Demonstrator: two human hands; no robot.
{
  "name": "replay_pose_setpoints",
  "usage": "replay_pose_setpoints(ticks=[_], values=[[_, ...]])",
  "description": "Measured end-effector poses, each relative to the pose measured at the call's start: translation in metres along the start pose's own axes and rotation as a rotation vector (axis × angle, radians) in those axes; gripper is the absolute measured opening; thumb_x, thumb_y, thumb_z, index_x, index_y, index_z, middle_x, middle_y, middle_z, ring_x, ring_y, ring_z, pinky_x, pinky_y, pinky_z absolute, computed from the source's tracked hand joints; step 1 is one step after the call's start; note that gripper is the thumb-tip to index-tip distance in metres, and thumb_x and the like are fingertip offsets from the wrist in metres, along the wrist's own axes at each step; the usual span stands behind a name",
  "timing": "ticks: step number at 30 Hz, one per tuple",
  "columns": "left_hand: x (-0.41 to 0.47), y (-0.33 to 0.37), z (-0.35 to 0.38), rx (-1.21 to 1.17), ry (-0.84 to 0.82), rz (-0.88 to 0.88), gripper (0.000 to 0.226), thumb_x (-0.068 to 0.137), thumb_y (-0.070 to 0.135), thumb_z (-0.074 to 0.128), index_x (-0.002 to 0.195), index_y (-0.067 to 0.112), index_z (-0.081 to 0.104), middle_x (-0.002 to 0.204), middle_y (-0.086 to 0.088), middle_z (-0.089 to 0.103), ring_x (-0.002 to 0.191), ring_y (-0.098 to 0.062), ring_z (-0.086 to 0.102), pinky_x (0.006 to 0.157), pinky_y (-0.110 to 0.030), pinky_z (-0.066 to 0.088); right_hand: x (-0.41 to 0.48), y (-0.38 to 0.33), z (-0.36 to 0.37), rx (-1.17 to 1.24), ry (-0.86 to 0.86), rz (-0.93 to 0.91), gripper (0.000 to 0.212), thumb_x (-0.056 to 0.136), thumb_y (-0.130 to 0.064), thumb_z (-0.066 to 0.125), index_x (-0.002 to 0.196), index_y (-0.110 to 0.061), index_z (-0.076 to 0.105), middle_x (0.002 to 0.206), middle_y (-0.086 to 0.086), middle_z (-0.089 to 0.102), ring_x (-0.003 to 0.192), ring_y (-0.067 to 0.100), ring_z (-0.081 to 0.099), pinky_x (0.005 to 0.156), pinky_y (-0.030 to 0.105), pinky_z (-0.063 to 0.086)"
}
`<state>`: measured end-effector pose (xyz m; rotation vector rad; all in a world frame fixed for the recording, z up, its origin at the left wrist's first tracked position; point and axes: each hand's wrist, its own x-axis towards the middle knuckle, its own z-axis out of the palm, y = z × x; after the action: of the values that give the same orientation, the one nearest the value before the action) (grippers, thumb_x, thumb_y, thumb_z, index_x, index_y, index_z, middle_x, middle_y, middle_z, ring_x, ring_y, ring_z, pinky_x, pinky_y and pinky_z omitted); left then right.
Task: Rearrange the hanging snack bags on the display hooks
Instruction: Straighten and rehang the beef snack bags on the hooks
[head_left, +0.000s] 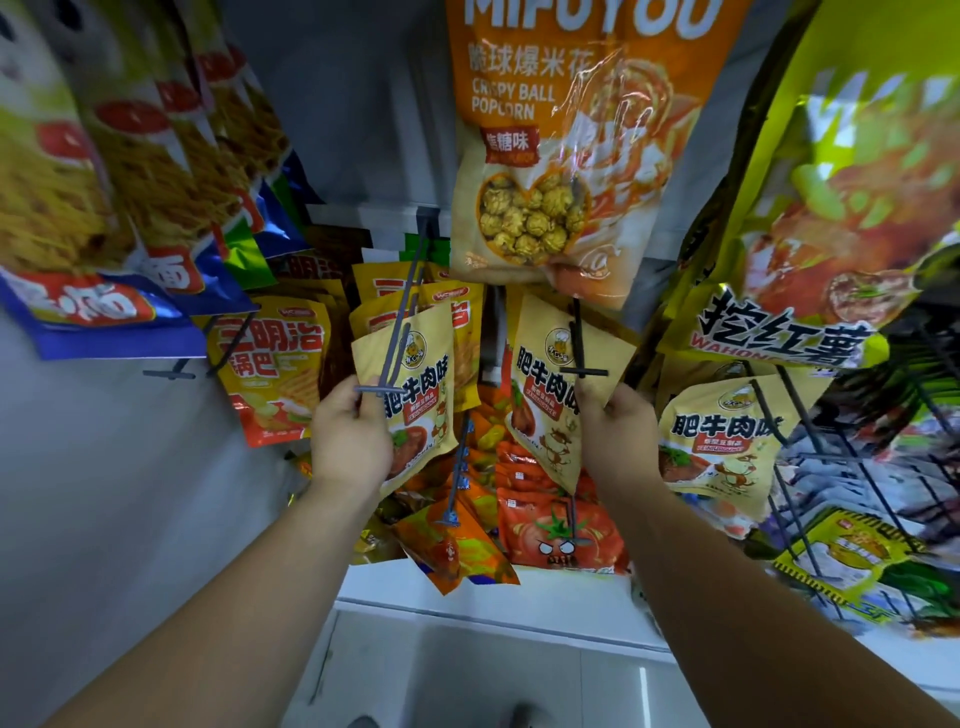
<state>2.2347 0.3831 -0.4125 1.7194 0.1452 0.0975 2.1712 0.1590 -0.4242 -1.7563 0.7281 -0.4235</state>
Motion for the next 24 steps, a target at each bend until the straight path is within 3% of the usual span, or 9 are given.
replay_pose_setpoints(ticks=[3, 6, 7, 9, 11, 13, 19, 21, 24], values=[[-0.022, 0.008, -0.004, -0.006, 0.004, -0.006, 0.024, 0.111, 0.012, 0.046, 0.102, 0.014, 0.068, 0.078, 0.011, 0.063, 0.068, 0.018, 0.059, 0.069, -0.005, 0.041, -0.014, -0.002, -0.012, -0.029, -0.051, -0.022, 0.029, 0.105, -0.031, 0.059, 0.089, -0.007, 0.065, 0.064, 0.006, 0.055, 0.056, 0.016, 0.045, 0.051, 0.029, 0.033], [-0.043, 0.014, -0.009, 0.004, 0.023, -0.004, 0.025, 0.111, 0.013, 0.045, 0.113, 0.008, 0.07, 0.092, 0.02, 0.061, 0.077, 0.034, 0.052, 0.073, 0.003, 0.041, -0.027, -0.003, -0.025, -0.05, -0.094, -0.049, 0.02, 0.106, -0.028, 0.058, 0.091, -0.017, 0.065, 0.065, 0.008, 0.058, 0.055, 0.017, 0.046, 0.043, 0.021, 0.034], [-0.046, 0.013, -0.011, 0.028, 0.035, -0.002, 0.026, 0.111, 0.016, 0.047, 0.115, 0.009, 0.072, 0.094, 0.018, 0.066, 0.086, 0.027, 0.059, 0.084, -0.003, 0.048, -0.031, -0.002, -0.029, -0.05, -0.113, -0.052, 0.019, 0.106, -0.027, 0.057, 0.093, -0.018, 0.065, 0.065, 0.009, 0.056, 0.053, 0.017, 0.045, 0.043, 0.02, 0.034], [-0.054, 0.01, -0.017, 0.06, 0.053, -0.031, 0.026, 0.11, 0.025, 0.049, 0.113, 0.018, 0.074, 0.103, 0.009, 0.077, 0.099, -0.001, 0.071, 0.097, -0.039, 0.059, -0.038, -0.002, -0.035, -0.067, -0.136, -0.069, 0.024, 0.106, -0.029, 0.057, 0.094, -0.01, 0.067, 0.064, 0.009, 0.055, 0.053, 0.017, 0.045, 0.048, 0.029, 0.038], [-0.063, 0.007, -0.023, 0.046, 0.051, -0.067, 0.026, 0.109, 0.029, 0.05, 0.108, 0.021, 0.074, 0.103, 0.004, 0.079, 0.098, -0.016, 0.074, 0.092, -0.051, 0.06, -0.042, -0.001, -0.038, -0.067, -0.155, -0.074, 0.03, 0.106, -0.029, 0.057, 0.095, -0.004, 0.068, 0.062, 0.009, 0.052, 0.053, 0.017, 0.043, 0.053, 0.033, 0.035], [-0.072, 0.009, -0.026, 0.048, 0.066, -0.09, 0.027, 0.109, 0.029, 0.049, 0.104, 0.023, 0.074, 0.101, 0.003, 0.08, 0.096, -0.018, 0.076, 0.088, -0.049, 0.061, -0.046, -0.002, -0.042, -0.059, -0.152, -0.075, 0.032, 0.106, -0.029, 0.057, 0.096, -0.001, 0.068, 0.064, 0.014, 0.052, 0.054, 0.018, 0.043, 0.055, 0.034, 0.033], [-0.093, 0.009, -0.036, -0.022, 0.045, -0.136, 0.028, 0.111, 0.022, 0.046, 0.101, 0.023, 0.073, 0.09, 0.012, 0.08, 0.08, -0.001, 0.075, 0.061, -0.018, 0.054, -0.062, -0.001, -0.046, -0.079, -0.153, -0.055, 0.037, 0.104, -0.034, 0.059, 0.093, 0.001, 0.066, 0.065, 0.016, 0.055, 0.056, 0.021, 0.044, 0.058, 0.036, 0.036], [-0.097, 0.005, -0.041, -0.041, 0.016, -0.158, 0.029, 0.111, 0.023, 0.047, 0.099, 0.025, 0.073, 0.091, 0.012, 0.08, 0.083, -0.004, 0.076, 0.061, -0.019, 0.055, -0.071, 0.002, -0.049, -0.073, -0.144, -0.035, 0.032, 0.103, -0.034, 0.06, 0.099, -0.004, 0.07, 0.078, 0.02, 0.067, 0.063, 0.028, 0.058, 0.061, 0.04, 0.05], [-0.104, 0.005, -0.042, -0.093, -0.047, -0.195, 0.029, 0.111, 0.022, 0.047, 0.101, 0.024, 0.074, 0.094, 0.008, 0.081, 0.081, -0.008, 0.077, 0.056, -0.018, 0.056, -0.091, 0.003, -0.058, -0.023, -0.117, 0.059, 0.018, 0.101, -0.037, 0.062, 0.095, -0.025, 0.075, 0.088, 0.001, 0.078, 0.086, 0.03, 0.074, 0.078, 0.056, 0.062]])
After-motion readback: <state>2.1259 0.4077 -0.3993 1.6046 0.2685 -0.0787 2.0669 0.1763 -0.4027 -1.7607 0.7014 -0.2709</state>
